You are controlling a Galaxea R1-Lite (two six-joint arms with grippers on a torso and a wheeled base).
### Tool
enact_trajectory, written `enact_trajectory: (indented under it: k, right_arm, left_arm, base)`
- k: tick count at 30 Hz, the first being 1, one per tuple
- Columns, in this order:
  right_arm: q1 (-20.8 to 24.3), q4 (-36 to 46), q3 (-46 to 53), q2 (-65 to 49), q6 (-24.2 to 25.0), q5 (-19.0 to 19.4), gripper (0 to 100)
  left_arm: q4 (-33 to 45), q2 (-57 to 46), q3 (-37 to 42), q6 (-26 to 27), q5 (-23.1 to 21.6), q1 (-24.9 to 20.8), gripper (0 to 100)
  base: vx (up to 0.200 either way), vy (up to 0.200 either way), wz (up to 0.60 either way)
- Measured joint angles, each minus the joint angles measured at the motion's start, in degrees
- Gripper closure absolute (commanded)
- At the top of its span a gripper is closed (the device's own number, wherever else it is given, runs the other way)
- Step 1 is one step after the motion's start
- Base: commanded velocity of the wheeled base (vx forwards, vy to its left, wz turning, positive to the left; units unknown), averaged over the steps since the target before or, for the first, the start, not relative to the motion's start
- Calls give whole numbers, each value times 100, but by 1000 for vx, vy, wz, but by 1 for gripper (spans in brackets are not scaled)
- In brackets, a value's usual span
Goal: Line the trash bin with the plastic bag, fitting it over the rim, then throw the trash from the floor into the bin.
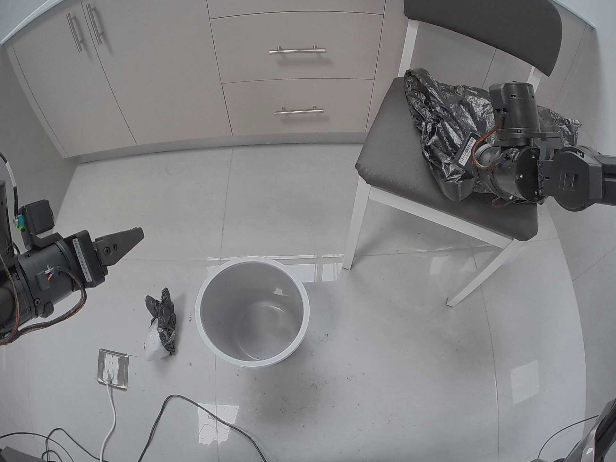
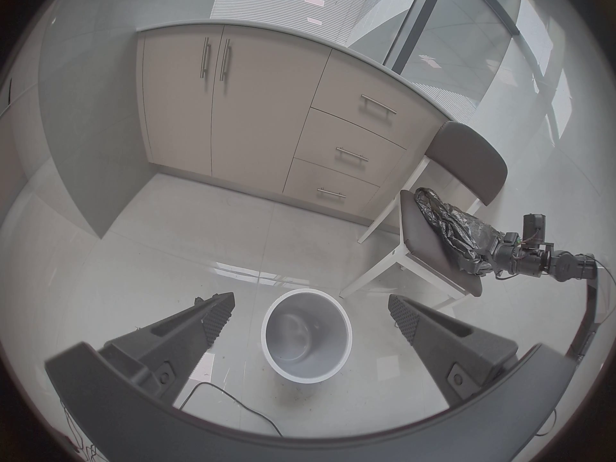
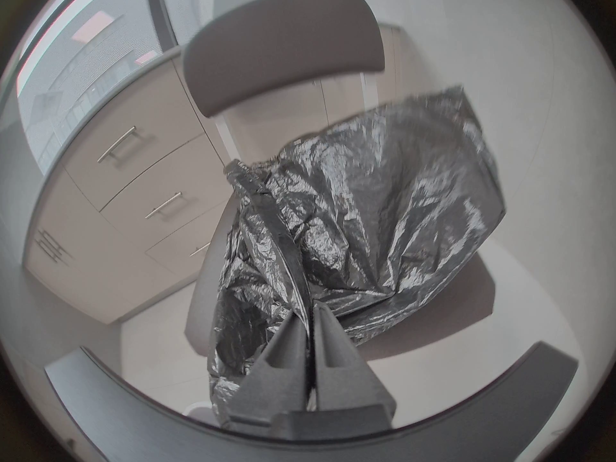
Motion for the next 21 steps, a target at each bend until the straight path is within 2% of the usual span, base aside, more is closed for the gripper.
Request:
enact_trajectory:
  k: [3, 6, 17, 21]
  right_arm:
    - [-149, 251, -9, -46, 479, 967, 100]
    - [-374, 395, -6, -129, 820, 2152, 100]
    - [-1062, 423, 441, -791, 1440, 6324, 100]
    - [-881, 1036, 612, -1268, 1343, 7164, 100]
  left_arm:
    - [-5, -20, 41, 0, -5, 2, 0]
    - [-5, -52, 65, -6, -24, -2, 0]
    - [22, -439, 266, -154, -463, -308, 0]
    - [16, -599, 373, -191, -707, -436, 0]
  base:
    - [0, 0, 0]
    - [0, 0, 0]
    - [0, 0, 0]
    - [0, 0, 0]
